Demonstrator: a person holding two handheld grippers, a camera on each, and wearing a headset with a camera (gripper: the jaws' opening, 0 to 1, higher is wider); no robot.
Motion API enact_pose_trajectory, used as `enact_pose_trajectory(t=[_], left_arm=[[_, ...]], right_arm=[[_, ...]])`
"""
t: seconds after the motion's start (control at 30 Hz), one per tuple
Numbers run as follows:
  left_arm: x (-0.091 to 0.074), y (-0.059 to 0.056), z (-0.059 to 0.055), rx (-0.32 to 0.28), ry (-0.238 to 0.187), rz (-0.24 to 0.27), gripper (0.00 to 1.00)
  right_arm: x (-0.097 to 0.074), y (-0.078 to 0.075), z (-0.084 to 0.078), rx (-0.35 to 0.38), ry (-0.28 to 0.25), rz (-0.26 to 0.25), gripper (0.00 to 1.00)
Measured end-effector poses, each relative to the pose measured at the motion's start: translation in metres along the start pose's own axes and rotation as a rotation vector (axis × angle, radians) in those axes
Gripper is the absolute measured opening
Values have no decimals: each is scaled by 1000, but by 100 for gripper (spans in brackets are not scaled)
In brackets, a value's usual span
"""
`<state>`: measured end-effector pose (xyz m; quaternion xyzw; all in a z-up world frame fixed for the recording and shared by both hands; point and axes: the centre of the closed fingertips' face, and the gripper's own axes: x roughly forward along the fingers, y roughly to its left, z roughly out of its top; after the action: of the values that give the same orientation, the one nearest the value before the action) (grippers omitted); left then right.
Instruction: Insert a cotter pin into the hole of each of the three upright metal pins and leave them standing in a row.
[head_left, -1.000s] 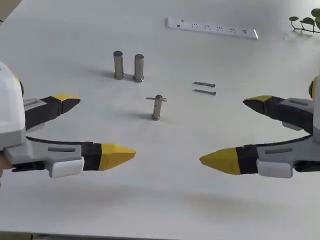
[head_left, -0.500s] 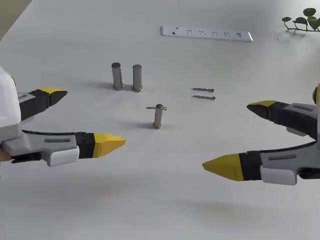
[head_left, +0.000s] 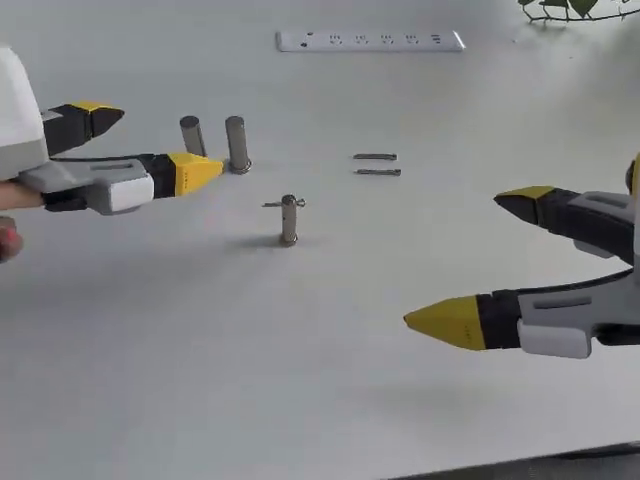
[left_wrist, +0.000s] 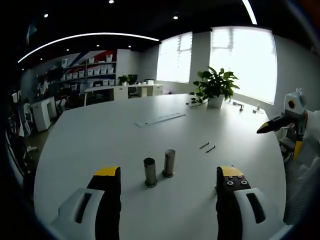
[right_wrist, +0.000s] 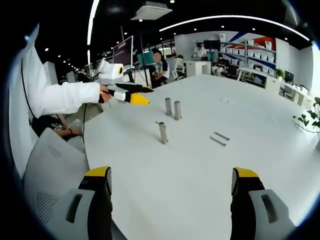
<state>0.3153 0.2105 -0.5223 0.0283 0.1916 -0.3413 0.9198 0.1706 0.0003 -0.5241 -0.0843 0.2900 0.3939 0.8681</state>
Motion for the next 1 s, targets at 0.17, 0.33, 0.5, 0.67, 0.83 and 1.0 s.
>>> enact_pose_trajectory(t=[0.17,0.33,0.5,0.67,0.83,1.0], left_arm=[[19,12,-8,-14,23,13,66],[33,22,-17,-61,37,10,50],[43,30,-23,-66,52,28,43],[51,30,-33,-32,92,15,35],[56,35,-36,-23,103,29,29],[58,39,-34,-13,99,47,21]], right_arm=[[-2,0,-3,14,2,-13,98],[-1,-3,-6,32,9,-26,98],[1,-5,-12,36,24,-22,98],[2,-7,-13,46,25,-24,98],[2,-5,-19,60,32,-17,98],[3,-6,-22,70,40,-19,98]])
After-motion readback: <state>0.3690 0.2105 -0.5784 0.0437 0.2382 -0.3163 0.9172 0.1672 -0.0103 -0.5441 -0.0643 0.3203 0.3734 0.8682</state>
